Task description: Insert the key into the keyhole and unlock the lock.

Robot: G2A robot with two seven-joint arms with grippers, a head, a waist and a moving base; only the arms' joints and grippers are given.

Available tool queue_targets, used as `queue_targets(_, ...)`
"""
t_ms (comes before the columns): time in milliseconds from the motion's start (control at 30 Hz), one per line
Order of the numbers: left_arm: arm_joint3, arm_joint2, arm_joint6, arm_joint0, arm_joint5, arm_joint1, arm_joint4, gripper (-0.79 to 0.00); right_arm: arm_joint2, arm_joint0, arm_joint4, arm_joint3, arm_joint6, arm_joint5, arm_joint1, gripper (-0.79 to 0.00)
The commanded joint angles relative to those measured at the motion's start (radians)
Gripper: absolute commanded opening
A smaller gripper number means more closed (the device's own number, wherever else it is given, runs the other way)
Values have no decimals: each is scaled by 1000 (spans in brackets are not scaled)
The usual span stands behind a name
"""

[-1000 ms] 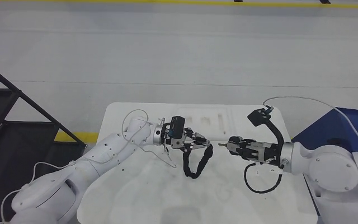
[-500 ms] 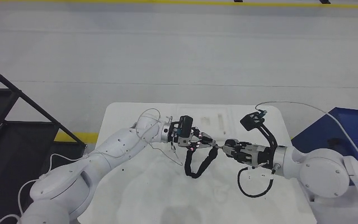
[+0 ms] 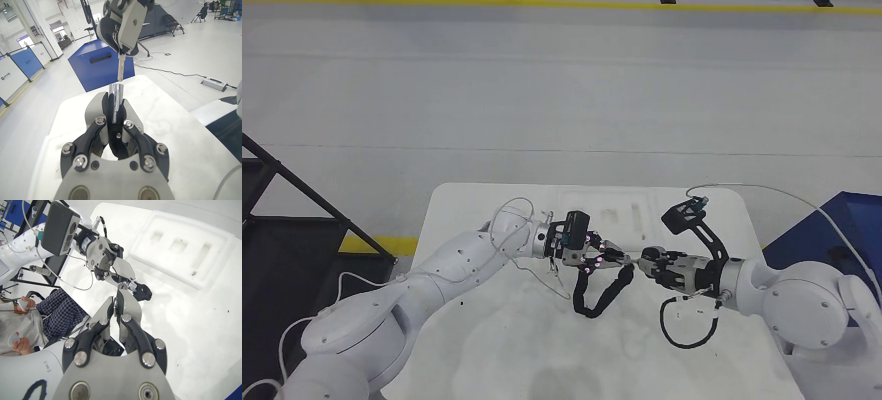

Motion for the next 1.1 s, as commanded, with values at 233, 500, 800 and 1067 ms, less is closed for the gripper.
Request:
queue_targets(233,-7,25,15,-10,15,5,-4,-785,-3,5,6,14,-3,10,3,-785)
queue_targets(500,-5,45,29,-24,29,10,-1,-785,-7,13,25,26,-5,16,5,-785)
queue_targets(800,1,61,36,-31,36,11,-13,-785,-11,19,40,32,-4,15,8,-785)
queue_targets(1067,3,74,44,-39,44,10,-16,-785,-27,27,48,43,-12,21,9,-785)
